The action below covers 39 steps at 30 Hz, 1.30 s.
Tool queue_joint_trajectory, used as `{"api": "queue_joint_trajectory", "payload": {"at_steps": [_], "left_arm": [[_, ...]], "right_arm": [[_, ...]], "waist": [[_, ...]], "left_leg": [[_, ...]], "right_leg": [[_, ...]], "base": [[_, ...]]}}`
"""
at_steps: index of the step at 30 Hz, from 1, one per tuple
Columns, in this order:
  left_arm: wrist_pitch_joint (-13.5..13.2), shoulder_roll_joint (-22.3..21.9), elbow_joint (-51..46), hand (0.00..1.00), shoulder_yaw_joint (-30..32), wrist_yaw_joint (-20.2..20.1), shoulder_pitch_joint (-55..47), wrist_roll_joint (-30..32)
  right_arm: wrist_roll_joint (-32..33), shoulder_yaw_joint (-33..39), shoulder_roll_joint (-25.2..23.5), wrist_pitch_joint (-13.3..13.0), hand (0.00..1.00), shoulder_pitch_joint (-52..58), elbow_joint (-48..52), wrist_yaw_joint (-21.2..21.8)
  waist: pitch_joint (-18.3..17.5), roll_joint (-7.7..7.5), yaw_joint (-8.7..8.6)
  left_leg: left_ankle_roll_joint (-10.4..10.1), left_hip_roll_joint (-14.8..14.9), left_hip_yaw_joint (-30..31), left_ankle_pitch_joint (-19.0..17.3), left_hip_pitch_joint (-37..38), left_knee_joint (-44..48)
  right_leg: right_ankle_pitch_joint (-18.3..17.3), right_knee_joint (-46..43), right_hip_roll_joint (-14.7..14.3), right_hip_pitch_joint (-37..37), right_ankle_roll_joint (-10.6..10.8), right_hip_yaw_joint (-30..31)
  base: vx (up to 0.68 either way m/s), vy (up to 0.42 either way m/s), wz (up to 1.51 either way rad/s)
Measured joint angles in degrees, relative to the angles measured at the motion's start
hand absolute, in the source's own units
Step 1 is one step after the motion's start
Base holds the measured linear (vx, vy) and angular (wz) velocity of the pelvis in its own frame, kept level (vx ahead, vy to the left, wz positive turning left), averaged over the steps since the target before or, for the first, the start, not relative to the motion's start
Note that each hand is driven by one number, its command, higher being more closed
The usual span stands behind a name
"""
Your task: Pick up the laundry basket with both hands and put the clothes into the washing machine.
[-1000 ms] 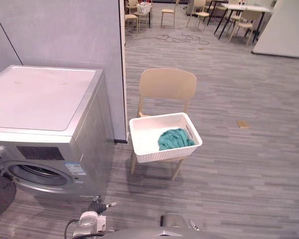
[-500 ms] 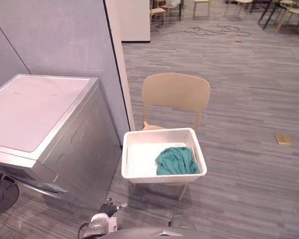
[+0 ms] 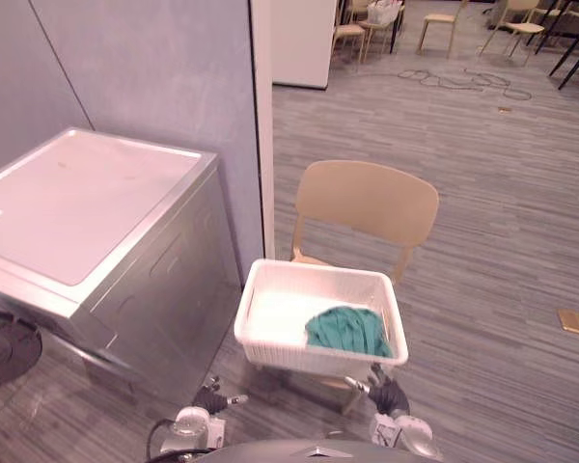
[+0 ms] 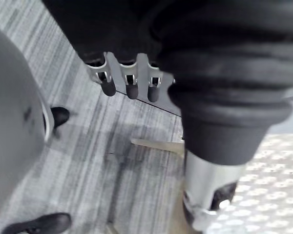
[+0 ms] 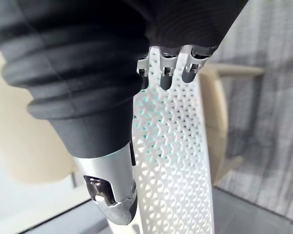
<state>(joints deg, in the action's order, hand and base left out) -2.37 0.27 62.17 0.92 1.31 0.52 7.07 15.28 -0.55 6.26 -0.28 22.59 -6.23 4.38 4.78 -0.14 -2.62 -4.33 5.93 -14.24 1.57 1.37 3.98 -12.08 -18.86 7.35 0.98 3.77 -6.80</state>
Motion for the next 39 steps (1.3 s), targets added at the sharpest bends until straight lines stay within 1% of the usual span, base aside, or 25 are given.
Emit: {"api": "queue_joint_trajectory", "payload": {"at_steps": [1, 2, 3, 5, 7, 8, 12, 18, 19, 21, 23, 24, 26, 27, 28, 29, 32, 34, 35, 37, 39], "left_arm": [[0.04, 0.5, 0.69, 0.0, -0.15, 0.03, -0.03, 0.64], [0.02, 0.85, 1.57, 0.0, -0.27, 0.12, 0.13, 1.15], [0.02, 0.98, 1.62, 0.0, -0.58, 0.32, 0.12, 1.33], [-0.25, 1.57, 2.16, 0.0, -2.41, 0.99, 0.28, 2.13], [-0.58, 1.77, 2.68, 0.0, -3.64, 0.99, 0.38, 2.13], [-0.59, 1.81, 2.73, 0.0, -3.93, 0.98, 0.38, 2.13], [-1.05, 1.94, 3.87, 0.0, -6.28, 0.95, 0.72, 2.14], [-1.26, 2.1, 3.87, 0.0, -7.72, 0.87, 0.45, 2.17], [-1.25, 2.17, 3.88, 0.0, -7.71, 0.84, 0.32, 2.18], [-1.25, 2.53, 3.9, 0.0, -7.71, 0.66, 0.12, 2.21], [-1.27, 2.83, 3.83, 0.0, -7.63, 0.39, -0.11, 2.2], [-1.3, 2.96, 3.73, 0.0, -7.65, 0.21, -0.04, 2.2], [-1.36, 3.14, 3.48, 0.0, -7.66, -0.41, 0.15, 2.22], [-1.36, 3.14, 3.3, 0.0, -7.68, -0.43, 0.16, 2.23], [-1.34, 3.15, 2.96, 0.0, -7.73, -0.49, 0.15, 2.22], [-1.27, 3.16, 2.25, 0.0, -7.93, -0.52, 0.14, 2.23], [-1.24, 3.21, 0.92, 0.0, -8.75, -0.63, 0.36, 2.07], [-1.26, 3.37, -0.96, 0.0, -10.52, -0.81, 0.67, 1.97], [-1.27, 3.41, -1.21, 0.0, -10.92, -0.84, 0.82, 1.97], [-1.26, 3.59, -3.13, 0.0, -12.58, -0.79, 1.55, 1.51], [-1.21, 3.76, -4.22, 0.0, -13.85, -0.78, 2.26, 0.39]], "right_arm": [[0.32, -1.0, 0.42, -1.35, 0.0, 1.87, 7.87, 1.89], [1.08, -1.49, 0.39, -3.09, 0.0, 3.26, 14.57, 3.98], [1.59, -1.49, 0.29, -3.81, 0.0, 3.66, 16.95, 4.93], [4.88, -0.87, 0.42, -6.07, 0.0, 3.58, 22.86, 7.03], [6.53, -0.35, 0.73, -7.55, 0.0, 2.35, 24.58, 7.51], [7.07, -0.31, 0.99, -7.61, 0.0, 1.77, 24.98, 7.51], [6.96, -0.48, 2.97, -8.08, 0.0, -0.34, 25.69, 7.0], [6.69, -0.52, 5.84, -8.09, 0.0, -3.79, 25.68, 6.04], [5.7, -0.51, 6.72, -8.09, 0.0, -4.76, 25.62, 4.99], [3.75, -0.48, 8.65, -8.08, 0.0, -7.01, 25.32, 4.34], [1.78, -0.55, 12.25, -8.24, 0.0, -11.11, 22.26, 4.1], [0.29, -0.64, 14.24, -8.25, 0.0, -13.91, 19.05, 3.78], [-4.65, -1.68, 19.0, -7.82, 0.0, -20.36, 9.96, 2.57], [-5.49, -2.16, 20.04, -7.67, 0.0, -21.84, 7.64, 2.57], [-6.91, -3.43, 21.66, -7.21, 0.0, -24.06, 4.29, 2.6], [-8.73, -5.79, 23.84, -6.64, 0.0, -27.0, -0.45, 2.73], [-11.51, -9.61, 25.87, -5.63, 0.0, -31.31, -6.11, 3.54], [-14.15, -13.91, 26.7, -5.36, 0.0, -36.68, -13.52, 5.48], [-14.87, -14.82, 26.83, -5.25, 0.0, -37.6, -14.98, 5.54], [-17.77, -17.07, 27.34, -4.37, 0.0, -40.98, -18.77, 6.2], [-17.99, -17.7, 27.58, -4.23, 0.0, -43.75, -22.34, 7.05]], "waist": [[0.03, 0.03, -0.84], [0.03, 0.2, -1.19], [0.08, 0.24, -1.18], [0.09, 0.33, -1.0], [-0.22, 0.51, -0.92], [-0.24, 0.53, -0.92], [-0.25, 1.54, -0.9], [-0.31, 1.62, -0.64], [-0.32, 1.62, -0.6], [-0.36, 1.56, -0.53], [-0.54, 1.34, -0.41], [-0.54, 1.23, -0.17], [-0.83, 1.01, 0.86], [-0.82, 1.01, 1.05], [-0.79, 0.99, 1.25], [-0.63, 1.02, 1.9], [0.63, 1.32, 2.58], [3.12, 2.06, 2.77], [3.45, 2.19, 2.88], [6.03, 2.83, 3.56], [7.66, 3.23, 4.02]], "left_leg": [[0.39, -0.51, -0.04, 1.41, 0.61, -2.46], [0.69, -1.09, -0.01, 2.57, 1.45, -4.63], [0.77, -1.34, 0.02, 2.98, 2.05, -5.46], [0.98, -1.79, 0.05, 3.61, 4.01, -7.23], [0.99, -1.86, 0.03, 3.61, 4.13, -7.31], [0.99, -1.88, 0.04, 3.61, 4.01, -7.31], [1.04, -1.94, 0.12, 4.03, 3.67, -8.34], [1.07, -1.95, 1.04, 4.06, 2.47, -8.36], [1.08, -1.98, 1.37, 4.08, 2.06, -8.37], [1.12, -2.0, 1.77, 4.17, 1.37, -8.4], [1.19, -2.01, 2.09, 4.26, 0.57, -8.41], [1.2, -2.0, 2.17, 4.33, 0.27, -8.42], [1.37, -1.99, 2.86, 4.73, -1.07, -8.42], [1.46, -2.01, 3.07, 4.86, -1.41, -8.41], [1.56, -2.06, 3.41, 5.05, -1.83, -8.41], [1.54, -2.07, 4.07, 5.34, -2.49, -8.41], [1.68, -2.07, 5.22, 6.04, -3.5, -8.41], [1.67, -2.08, 6.14, 6.62, -3.9, -8.42], [1.65, -2.08, 6.39, 6.83, -4.37, -8.41], [1.84, -2.01, 6.72, 7.74, -5.55, -8.4], [1.89, -2.02, 6.99, 8.33, -6.52, -8.4]], "right_leg": [[0.61, 1.23, 0.17, -0.02, -0.07, 0.02], [1.42, 2.4, 0.23, -0.51, 0.42, 0.0], [1.7, 2.96, 0.23, -1.0, 0.56, -0.01], [2.68, 4.98, 0.19, -2.79, 0.99, 0.01], [3.17, 6.11, 0.13, -3.24, 0.84, 0.16], [3.3, 6.31, 0.12, -3.21, 0.81, 0.19], [4.51, 8.21, -0.15, -3.15, 0.96, 0.39], [5.44, 9.77, -0.29, -3.13, 1.64, -0.38], [5.48, 10.0, -0.3, -3.02, 1.64, -0.67], [5.53, 10.3, -0.31, -2.73, 1.67, -1.18], [5.76, 10.67, -0.37, -2.26, 1.67, -1.53], [5.93, 10.85, -0.42, -2.08, 1.65, -1.6], [6.74, 11.6, -0.61, -1.7, 1.66, -2.03], [6.84, 11.68, -0.62, -1.63, 1.63, -2.16], [6.95, 11.76, -0.62, -1.47, 1.58, -2.36], [7.01, 11.8, -0.64, -1.18, 1.48, -3.01], [7.15, 11.69, -0.75, -0.73, 1.27, -3.79], [7.21, 11.14, -0.72, -0.31, 1.17, -4.49], [7.2, 10.88, -0.7, 0.15, 1.17, -4.68], [7.23, 9.61, -0.67, 1.49, 1.13, -4.78], [7.23, 8.7, -0.53, 2.97, 1.13, -4.84]], "base": [[-0.03, 0.093, 0.07], [-0.02, 0.094, 0.06], [-0.01, 0.073, 0.04], [-0.01, 0.046, 0.01], [0.0, 0.021, -0.01], [-0.02, 0.024, -0.04], [-0.01, 0.008, -0.02], [0.01, -0.008, 0.06], [0.03, -0.01, 0.13], [0.03, -0.009, 0.12], [0.03, -0.007, 0.09], [0.02, -0.003, 0.06], [0.04, -0.004, 0.1], [0.03, -0.001, 0.16], [0.01, -0.001, 0.21], [0.0, -0.002, 0.23], [-0.04, -0.003, 0.22], [-0.11, 0.017, 0.17], [-0.13, 0.027, 0.14], [-0.09, 0.023, 0.08], [-0.1, 0.03, 0.07]]}}
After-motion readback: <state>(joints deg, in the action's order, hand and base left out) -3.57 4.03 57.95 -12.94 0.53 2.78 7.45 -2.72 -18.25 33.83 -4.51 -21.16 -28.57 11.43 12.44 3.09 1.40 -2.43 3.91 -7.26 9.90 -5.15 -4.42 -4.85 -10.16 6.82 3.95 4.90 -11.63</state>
